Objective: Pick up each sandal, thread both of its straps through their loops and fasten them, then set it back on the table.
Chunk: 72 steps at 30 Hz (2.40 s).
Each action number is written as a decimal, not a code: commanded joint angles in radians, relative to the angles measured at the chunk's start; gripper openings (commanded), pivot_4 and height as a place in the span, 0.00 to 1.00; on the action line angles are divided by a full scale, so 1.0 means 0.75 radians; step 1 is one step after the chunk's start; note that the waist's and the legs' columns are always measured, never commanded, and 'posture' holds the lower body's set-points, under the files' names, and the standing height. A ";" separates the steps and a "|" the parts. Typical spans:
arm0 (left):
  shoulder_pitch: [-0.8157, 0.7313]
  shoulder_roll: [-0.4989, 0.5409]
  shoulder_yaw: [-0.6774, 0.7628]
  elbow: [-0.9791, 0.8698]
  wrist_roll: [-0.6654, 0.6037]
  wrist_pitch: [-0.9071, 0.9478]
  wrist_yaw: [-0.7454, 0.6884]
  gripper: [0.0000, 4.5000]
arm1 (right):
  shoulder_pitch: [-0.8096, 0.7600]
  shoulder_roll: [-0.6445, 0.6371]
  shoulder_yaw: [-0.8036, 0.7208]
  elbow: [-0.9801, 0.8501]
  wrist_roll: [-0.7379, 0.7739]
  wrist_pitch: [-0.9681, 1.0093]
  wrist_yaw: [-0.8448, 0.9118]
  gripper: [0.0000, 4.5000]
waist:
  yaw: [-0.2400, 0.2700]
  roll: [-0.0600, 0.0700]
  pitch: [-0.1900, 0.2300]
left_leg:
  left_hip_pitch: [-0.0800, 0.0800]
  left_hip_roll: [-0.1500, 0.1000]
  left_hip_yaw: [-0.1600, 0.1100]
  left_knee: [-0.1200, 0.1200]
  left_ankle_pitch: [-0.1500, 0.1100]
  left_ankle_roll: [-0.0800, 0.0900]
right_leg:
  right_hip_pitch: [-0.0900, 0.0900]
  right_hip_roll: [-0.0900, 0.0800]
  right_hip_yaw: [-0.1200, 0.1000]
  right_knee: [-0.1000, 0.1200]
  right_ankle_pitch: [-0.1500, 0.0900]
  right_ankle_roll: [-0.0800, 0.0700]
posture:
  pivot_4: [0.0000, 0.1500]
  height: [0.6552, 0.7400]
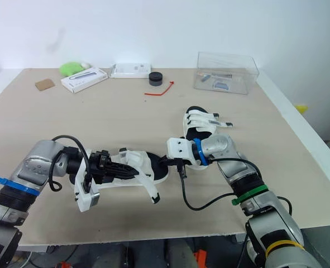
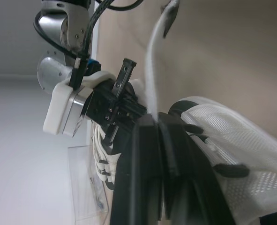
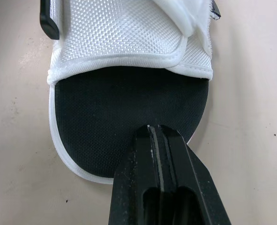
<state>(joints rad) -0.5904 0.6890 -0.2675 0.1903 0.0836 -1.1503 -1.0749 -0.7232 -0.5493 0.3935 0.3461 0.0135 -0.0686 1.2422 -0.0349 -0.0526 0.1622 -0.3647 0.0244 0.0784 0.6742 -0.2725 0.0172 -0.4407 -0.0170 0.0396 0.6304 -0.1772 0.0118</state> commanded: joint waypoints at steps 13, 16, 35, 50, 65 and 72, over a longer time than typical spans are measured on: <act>0.119 0.292 0.134 -0.456 -0.539 1.190 -0.016 0.61 | 0.040 -0.031 0.040 0.062 -0.086 0.000 0.017 0.00 | 0.001 0.001 0.000 | 0.000 0.004 0.001 -0.001 0.000 0.000 | -0.001 0.012 0.004 0.000 -0.001 0.001 | 1.00 1.00; 0.244 0.440 0.251 -0.591 -0.840 1.682 -0.017 0.61 | 0.037 -0.028 0.043 0.070 -0.086 -0.009 0.025 0.00 | 0.001 0.002 0.001 | 0.000 0.005 0.001 -0.001 0.000 0.000 | -0.002 0.013 0.005 0.000 -0.002 0.000 | 1.00 1.00; 0.613 0.206 0.153 -0.970 -1.490 2.669 0.443 0.61 | -0.001 0.016 0.048 0.134 -0.111 -0.037 0.015 0.00 | 0.013 0.003 0.001 | 0.009 0.006 0.000 -0.003 0.000 -0.005 | 0.002 0.018 0.007 0.003 -0.006 -0.003 | 1.00 1.00; 0.440 -0.032 0.036 -0.855 -1.260 2.704 0.421 0.31 | 0.056 -0.009 0.022 0.059 -0.109 0.018 -0.007 0.00 | 0.014 0.004 -0.001 | 0.009 0.005 0.000 -0.004 0.000 -0.005 | 0.002 0.019 0.010 0.003 -0.004 -0.004 | 1.00 1.00; 0.391 0.050 0.359 -0.770 -1.706 3.047 0.320 0.03 | 0.037 -0.008 0.023 0.078 -0.110 0.013 -0.004 0.00 | 0.013 0.004 -0.001 | 0.009 0.005 -0.001 -0.004 0.000 -0.005 | 0.002 0.020 0.009 0.002 -0.004 -0.004 | 1.00 1.00; 0.193 0.058 0.441 -0.583 -1.718 3.098 0.325 0.03 | 0.030 -0.010 0.021 0.087 -0.113 0.006 -0.008 0.00 | 0.013 0.004 0.000 | 0.009 0.005 -0.001 -0.004 0.000 -0.005 | 0.002 0.020 0.009 0.002 -0.004 -0.004 | 1.00 1.00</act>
<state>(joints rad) -0.4053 0.7373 0.0326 -0.2697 -1.2046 1.1783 -0.8343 -0.7206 -0.5331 0.3847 0.3582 -0.0060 -0.0858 1.2412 -0.0251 -0.0499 0.1620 -0.3583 0.0281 0.0777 0.6714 -0.2723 0.0137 -0.4395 -0.0022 0.0464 0.6319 -0.1802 0.0089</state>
